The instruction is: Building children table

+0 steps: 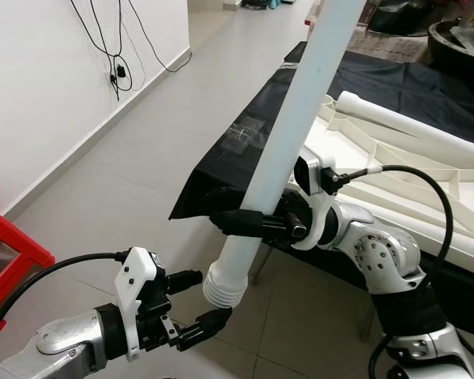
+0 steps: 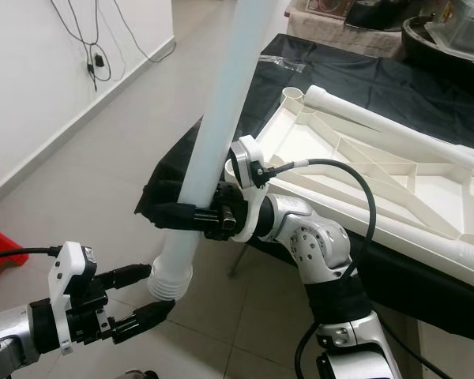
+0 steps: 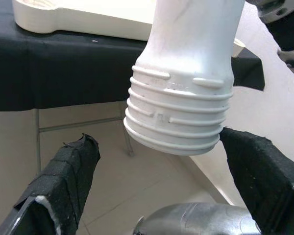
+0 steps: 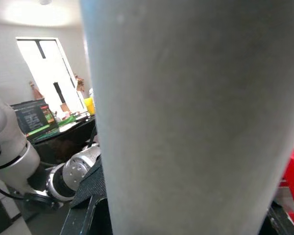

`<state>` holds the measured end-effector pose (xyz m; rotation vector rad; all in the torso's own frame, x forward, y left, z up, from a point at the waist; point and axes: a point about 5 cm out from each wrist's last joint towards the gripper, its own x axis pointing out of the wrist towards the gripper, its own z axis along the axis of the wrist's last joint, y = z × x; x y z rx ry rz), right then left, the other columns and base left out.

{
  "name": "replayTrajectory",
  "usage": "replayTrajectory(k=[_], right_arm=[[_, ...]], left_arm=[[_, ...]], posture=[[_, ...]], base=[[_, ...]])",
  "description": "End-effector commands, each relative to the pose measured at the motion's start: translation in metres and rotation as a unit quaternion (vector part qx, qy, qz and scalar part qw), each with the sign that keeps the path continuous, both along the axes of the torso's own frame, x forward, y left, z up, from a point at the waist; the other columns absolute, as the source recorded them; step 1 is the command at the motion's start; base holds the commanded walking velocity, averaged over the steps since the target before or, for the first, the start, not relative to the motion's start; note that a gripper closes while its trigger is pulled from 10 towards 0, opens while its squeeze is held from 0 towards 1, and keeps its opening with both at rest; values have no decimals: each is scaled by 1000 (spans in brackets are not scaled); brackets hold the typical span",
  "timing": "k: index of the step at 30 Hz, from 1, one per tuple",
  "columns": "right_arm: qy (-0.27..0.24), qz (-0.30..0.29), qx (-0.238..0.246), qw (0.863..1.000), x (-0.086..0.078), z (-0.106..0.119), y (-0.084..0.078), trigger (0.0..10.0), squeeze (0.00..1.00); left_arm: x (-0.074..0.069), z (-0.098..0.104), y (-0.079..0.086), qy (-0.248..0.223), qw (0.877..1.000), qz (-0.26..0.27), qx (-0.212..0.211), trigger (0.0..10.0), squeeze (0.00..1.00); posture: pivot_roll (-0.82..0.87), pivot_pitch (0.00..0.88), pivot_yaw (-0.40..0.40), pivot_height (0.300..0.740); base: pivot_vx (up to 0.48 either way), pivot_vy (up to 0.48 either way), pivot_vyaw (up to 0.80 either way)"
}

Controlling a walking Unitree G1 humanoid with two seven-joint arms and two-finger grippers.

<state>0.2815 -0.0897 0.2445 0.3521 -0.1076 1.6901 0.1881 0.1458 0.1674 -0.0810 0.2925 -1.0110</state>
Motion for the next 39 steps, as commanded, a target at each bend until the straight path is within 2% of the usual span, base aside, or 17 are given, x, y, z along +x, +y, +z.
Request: replayTrajectory(k=[1,10,14,30,35,36,37,39], right_arm=[[1,34,0,999,-10,-1,4,10000,0],[9,58,1,998,-19,-6,11,10000,0],[16,71,3,997,-22,-6,14,10000,0],[28,101,3,994,-34,-10,25,10000,0],[30,105,-2,994,-35,-12,28,10000,0],[31,106,-4,994,-35,-13,29,10000,0],[33,104,-7,994,-35,-15,30,10000,0],[33,104,-8,994,-35,-16,30,10000,0]], left_arm=[[2,-1,4,0,1000,3,10,10000,0],[5,-1,-5,2,1000,-31,3,10000,0],[7,-3,-9,1,998,-55,12,10000,0],[11,-9,-14,-2,996,-89,27,10000,0],[12,-9,-17,-19,993,-103,46,10000,0],[13,-10,-18,-27,993,-105,55,9725,0],[13,-10,-18,-33,992,-108,61,0,0],[14,-10,-18,-36,991,-109,62,0,0]], posture=[[88,138,-65,740],[85,131,-61,740],[77,128,-59,740],[76,114,-59,740],[77,112,-60,740],[77,113,-60,740],[79,116,-60,740],[79,118,-60,740]], base=[[0,0,0],[0,0,0],[0,0,0],[0,0,0],[0,0,0],[0,0,0],[0,0,0],[0,0,0]])
